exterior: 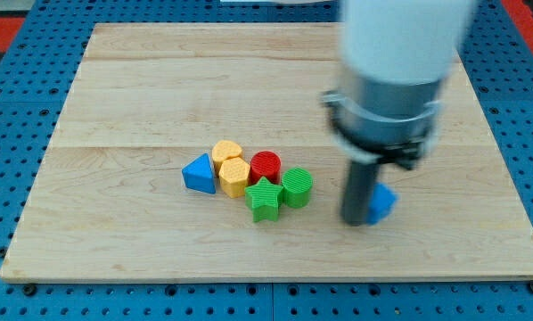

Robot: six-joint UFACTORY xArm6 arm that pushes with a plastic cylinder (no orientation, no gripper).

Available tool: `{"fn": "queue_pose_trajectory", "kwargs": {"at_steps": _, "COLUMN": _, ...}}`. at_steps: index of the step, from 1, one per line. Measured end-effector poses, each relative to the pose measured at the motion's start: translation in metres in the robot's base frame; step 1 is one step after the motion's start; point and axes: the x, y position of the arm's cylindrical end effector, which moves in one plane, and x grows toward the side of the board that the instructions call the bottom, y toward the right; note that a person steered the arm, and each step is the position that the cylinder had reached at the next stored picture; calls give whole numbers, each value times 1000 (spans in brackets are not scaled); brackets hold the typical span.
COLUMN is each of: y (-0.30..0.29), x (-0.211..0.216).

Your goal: Place red star on top left to blue cube

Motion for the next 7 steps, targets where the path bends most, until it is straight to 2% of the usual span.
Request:
{"fn": "queue_pose_trajectory", "kwargs": {"at_steps": 1, "y": 11, "x": -2}}
{"fn": "queue_pose_trajectory", "kwargs": {"at_steps": 2, "y": -21, "x": -35}}
{"fn": "queue_pose_trajectory", "kwargs": {"at_steps": 3, "y": -15, "x": -118}}
{"fn": "queue_pose_trajectory", "kwargs": {"at_steps": 4, "y": -15, "x": -179}}
{"fn": "queue_pose_trajectory", "kwargs": {"at_steps": 5, "y": 30, "x": -202}}
{"fn": "queue_pose_trajectory", "kwargs": {"at_steps": 6, "y": 58, "x": -182}}
{"fn": "queue_pose_trajectory", "kwargs": {"at_steps": 7, "y": 51, "x": -123}}
